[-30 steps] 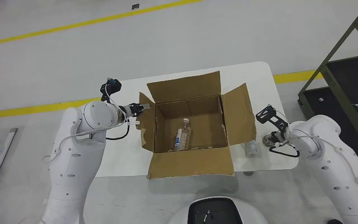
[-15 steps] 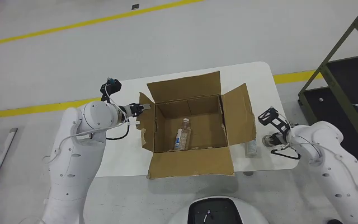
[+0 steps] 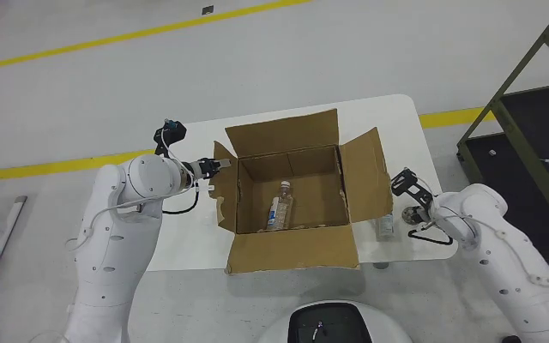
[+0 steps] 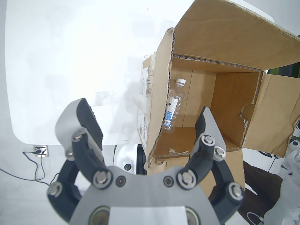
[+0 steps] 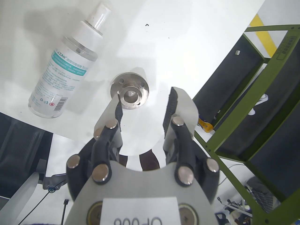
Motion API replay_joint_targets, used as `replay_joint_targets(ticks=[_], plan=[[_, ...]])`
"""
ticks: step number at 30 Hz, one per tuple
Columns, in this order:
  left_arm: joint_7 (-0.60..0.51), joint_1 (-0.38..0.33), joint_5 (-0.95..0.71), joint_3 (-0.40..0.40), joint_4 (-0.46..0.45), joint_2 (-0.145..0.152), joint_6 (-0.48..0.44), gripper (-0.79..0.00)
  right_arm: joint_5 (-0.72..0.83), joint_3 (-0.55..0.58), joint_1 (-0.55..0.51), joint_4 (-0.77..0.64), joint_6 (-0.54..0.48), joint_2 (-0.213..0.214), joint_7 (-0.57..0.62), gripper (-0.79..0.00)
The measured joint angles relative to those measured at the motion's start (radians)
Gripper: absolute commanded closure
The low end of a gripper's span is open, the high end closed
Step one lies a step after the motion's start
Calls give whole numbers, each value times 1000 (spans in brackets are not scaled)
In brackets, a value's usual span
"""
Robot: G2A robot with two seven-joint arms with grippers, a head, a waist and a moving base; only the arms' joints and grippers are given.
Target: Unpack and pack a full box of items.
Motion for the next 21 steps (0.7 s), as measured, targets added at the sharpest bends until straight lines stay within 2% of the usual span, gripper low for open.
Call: replay_joint_targets(ticks=[5, 9, 21], plan=[[0, 0, 0, 0, 0, 0, 0, -785, 8, -11, 6, 23, 2, -1, -8, -197], [0, 0, 0, 0, 0, 0, 0, -785, 14, -23, 12, 35, 3, -3, -10, -234], [0, 0, 0, 0, 0, 0, 0, -785, 25, -18, 9, 32, -3, 1, -5, -277]])
